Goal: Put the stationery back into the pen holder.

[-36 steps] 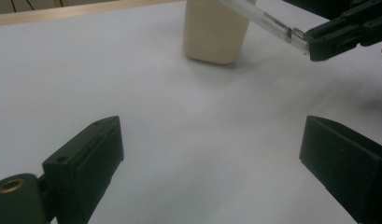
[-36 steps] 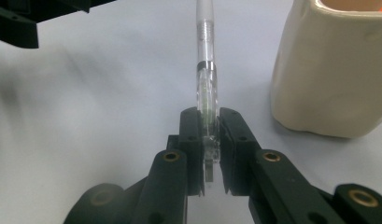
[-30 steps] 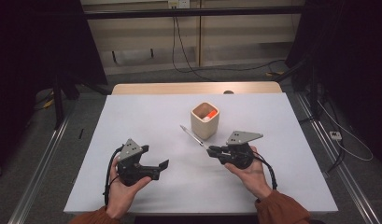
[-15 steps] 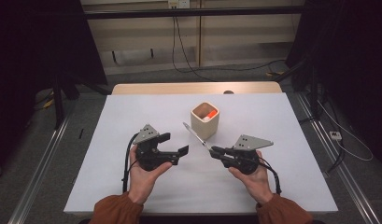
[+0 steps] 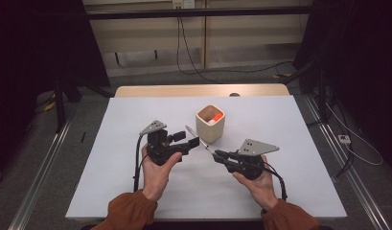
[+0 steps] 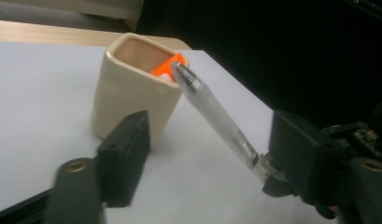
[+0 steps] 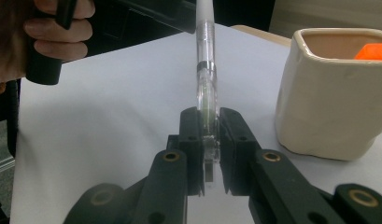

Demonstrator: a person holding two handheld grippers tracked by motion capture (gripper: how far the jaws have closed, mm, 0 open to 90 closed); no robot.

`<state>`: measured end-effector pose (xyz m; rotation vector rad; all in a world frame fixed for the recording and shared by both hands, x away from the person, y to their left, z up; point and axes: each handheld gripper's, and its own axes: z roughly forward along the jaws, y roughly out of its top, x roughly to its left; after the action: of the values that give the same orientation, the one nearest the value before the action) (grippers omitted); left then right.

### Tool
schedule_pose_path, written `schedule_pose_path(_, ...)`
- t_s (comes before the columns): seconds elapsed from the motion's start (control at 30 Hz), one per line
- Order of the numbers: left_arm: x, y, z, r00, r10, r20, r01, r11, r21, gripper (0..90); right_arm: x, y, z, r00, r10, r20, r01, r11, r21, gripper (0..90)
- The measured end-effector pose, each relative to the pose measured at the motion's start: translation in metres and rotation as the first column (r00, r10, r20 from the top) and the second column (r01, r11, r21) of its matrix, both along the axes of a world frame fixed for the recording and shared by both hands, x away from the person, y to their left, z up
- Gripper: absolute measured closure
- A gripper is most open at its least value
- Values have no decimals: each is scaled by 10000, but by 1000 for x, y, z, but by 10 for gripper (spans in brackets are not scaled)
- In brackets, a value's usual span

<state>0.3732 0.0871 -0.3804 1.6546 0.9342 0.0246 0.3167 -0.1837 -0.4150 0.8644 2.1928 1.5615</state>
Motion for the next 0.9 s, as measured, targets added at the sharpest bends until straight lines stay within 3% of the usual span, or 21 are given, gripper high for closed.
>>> schedule_pose_path(0.1,2,-4,0,9998,94,-193,-98,9998,-181,375,0,0,0,10000,13,42,-13,10000,5,807)
schedule_pose_path(0.27,5,-8,-2,9985,-75,-542,35,9973,-728,521,0,0,1,10000,45,75,-45,10000,27,806)
schedule_pose_path(0.5,8,-6,-7,9964,-110,-835,12,9932,-1166,678,0,1,-1,10000,81,52,-81,10000,-7,806)
schedule_pose_path(0.67,9,-4,-10,9937,-334,-1068,173,9888,-1483,728,1,2,-3,9999,161,-61,-162,9998,-126,806)
schedule_pose_path(0.9,7,-5,-8,9931,-645,-975,470,9840,-1721,773,2,4,-6,9993,315,-198,-318,9994,-134,805)
